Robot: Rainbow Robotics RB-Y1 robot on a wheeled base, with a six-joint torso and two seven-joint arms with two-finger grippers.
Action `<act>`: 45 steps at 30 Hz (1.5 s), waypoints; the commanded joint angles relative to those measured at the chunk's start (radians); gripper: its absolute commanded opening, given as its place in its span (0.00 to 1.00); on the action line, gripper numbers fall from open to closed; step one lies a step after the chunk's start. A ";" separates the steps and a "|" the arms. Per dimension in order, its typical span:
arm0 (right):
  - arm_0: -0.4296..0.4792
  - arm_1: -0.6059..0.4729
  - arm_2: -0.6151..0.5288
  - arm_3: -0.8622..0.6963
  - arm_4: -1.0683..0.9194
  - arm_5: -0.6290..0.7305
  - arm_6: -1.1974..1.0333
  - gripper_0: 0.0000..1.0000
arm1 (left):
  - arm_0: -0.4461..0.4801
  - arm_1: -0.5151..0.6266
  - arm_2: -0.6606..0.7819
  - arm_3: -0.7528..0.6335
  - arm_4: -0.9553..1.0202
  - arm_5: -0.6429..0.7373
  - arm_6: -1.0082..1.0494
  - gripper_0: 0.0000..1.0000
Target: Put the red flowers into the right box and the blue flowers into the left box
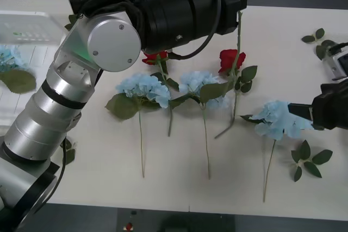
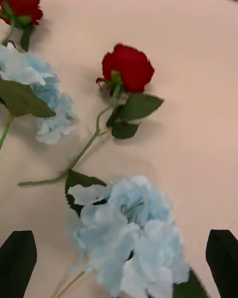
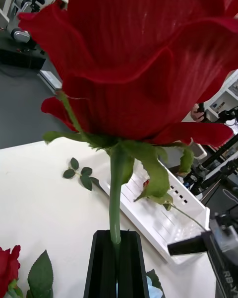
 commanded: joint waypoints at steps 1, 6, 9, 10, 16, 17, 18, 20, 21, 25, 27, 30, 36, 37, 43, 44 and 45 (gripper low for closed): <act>-0.102 0.042 0.003 0.064 -0.066 -0.008 0.121 1.00 | -0.028 0.009 0.007 -0.016 0.006 -0.007 0.028 0.00; -0.226 0.100 0.000 0.195 -0.131 -0.011 0.228 1.00 | -0.028 0.009 0.007 -0.016 0.006 -0.007 0.028 0.00; -0.289 0.137 -0.003 0.287 -0.191 -0.017 0.237 1.00 | -0.028 0.009 0.007 -0.016 0.006 -0.007 0.028 0.00; -0.297 0.140 -0.003 0.299 -0.197 -0.020 0.237 1.00 | -0.028 0.009 0.007 -0.016 0.006 -0.007 0.028 0.00; -0.340 0.153 0.040 0.356 -0.211 -0.049 0.230 1.00 | -0.028 0.009 0.007 -0.016 0.006 -0.007 0.028 0.00; -0.340 0.153 0.055 0.362 -0.222 -0.062 0.224 1.00 | -0.028 0.009 0.007 -0.016 0.006 -0.007 0.028 0.00; -0.340 0.153 0.060 0.365 -0.225 -0.069 0.222 1.00 | -0.028 0.009 0.007 -0.016 0.006 -0.007 0.028 0.00; -0.347 0.153 0.069 0.388 -0.262 -0.077 0.217 1.00 | -0.028 0.009 0.007 -0.016 0.006 -0.007 0.028 0.00; -0.350 0.153 0.071 0.394 -0.271 -0.072 0.216 1.00 | -0.028 0.009 0.007 -0.016 0.006 -0.007 0.028 0.00; -0.366 0.137 0.060 0.449 -0.374 -0.020 0.194 1.00 | -0.028 0.009 0.007 -0.016 0.006 -0.007 0.028 0.00; -0.364 0.123 0.046 0.466 -0.421 0.008 0.187 1.00 | -0.028 0.009 0.007 -0.016 0.006 -0.007 0.028 0.00; -0.364 0.100 0.032 0.475 -0.466 0.057 0.153 1.00 | -0.028 0.009 0.007 -0.016 0.006 -0.007 0.028 0.00; -0.370 0.094 0.034 0.475 -0.493 0.052 0.099 1.00 | -0.028 0.009 0.007 -0.016 0.006 -0.007 0.028 0.00; -0.372 0.094 0.040 0.475 -0.492 0.040 0.096 1.00 | -0.028 0.009 0.007 -0.016 0.006 -0.007 0.028 0.00; -0.381 0.130 0.084 0.475 -0.467 -0.038 0.076 1.00 | -0.028 0.009 0.007 -0.016 0.006 -0.007 0.028 0.00; -0.386 0.137 0.089 0.475 -0.457 -0.043 0.073 1.00 | -0.028 0.009 0.007 -0.016 0.006 -0.007 0.028 0.00; -0.393 0.145 0.095 0.475 -0.443 -0.045 0.070 1.00 | -0.028 0.009 0.007 -0.016 0.006 -0.007 0.028 0.00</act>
